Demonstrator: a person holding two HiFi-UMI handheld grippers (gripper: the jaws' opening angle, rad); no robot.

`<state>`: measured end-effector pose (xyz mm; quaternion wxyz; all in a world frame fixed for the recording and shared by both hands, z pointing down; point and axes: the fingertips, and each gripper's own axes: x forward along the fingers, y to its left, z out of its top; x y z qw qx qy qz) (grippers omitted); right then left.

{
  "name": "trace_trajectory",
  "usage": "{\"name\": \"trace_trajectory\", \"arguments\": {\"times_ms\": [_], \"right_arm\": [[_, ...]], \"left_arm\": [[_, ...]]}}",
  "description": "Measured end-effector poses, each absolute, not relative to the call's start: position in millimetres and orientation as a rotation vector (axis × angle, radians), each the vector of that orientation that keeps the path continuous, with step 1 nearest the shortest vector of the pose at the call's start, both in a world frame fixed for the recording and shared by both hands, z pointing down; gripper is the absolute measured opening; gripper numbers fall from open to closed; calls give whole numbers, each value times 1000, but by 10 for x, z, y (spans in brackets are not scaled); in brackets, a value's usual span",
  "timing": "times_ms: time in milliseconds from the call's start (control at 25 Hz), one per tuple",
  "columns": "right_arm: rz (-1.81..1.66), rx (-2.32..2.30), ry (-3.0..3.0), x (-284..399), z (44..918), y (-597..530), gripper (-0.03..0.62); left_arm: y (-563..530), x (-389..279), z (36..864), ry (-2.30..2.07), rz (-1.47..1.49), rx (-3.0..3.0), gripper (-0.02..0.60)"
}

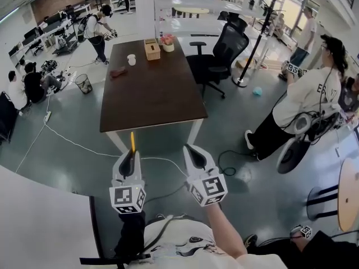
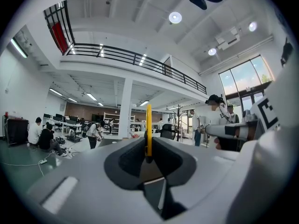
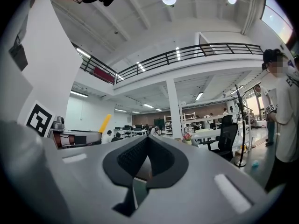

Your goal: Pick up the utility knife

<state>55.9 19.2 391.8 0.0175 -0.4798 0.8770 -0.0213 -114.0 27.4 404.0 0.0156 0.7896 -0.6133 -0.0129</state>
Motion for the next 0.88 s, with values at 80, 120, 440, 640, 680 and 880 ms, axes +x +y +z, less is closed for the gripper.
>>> {"name": "trace_trajectory", "arguments": {"times_ms": [80, 120, 440, 640, 680, 880], "right_arm": [[-69, -1488, 2731, 535, 3928, 189, -2], [-67, -1484, 2734, 515, 3930, 187, -2], [-76, -1481, 2750, 479, 3955, 225, -2], [-84, -1486, 2754, 502, 3959, 218, -2], [-85, -1487, 2754, 508, 3963, 216, -2], [-88, -1502, 2754, 510, 3995, 213, -2]], "left_arm": [[276, -1147, 4044, -1907, -37, 2455, 46], [276, -1156, 4043, -1908, -36, 2454, 46], [315, -1155, 4057, -1893, -19, 2454, 46], [295, -1109, 4048, -1871, -15, 2460, 46], [288, -1095, 4051, -1866, -11, 2463, 46], [275, -1085, 4073, -1855, -2, 2468, 46]]}}
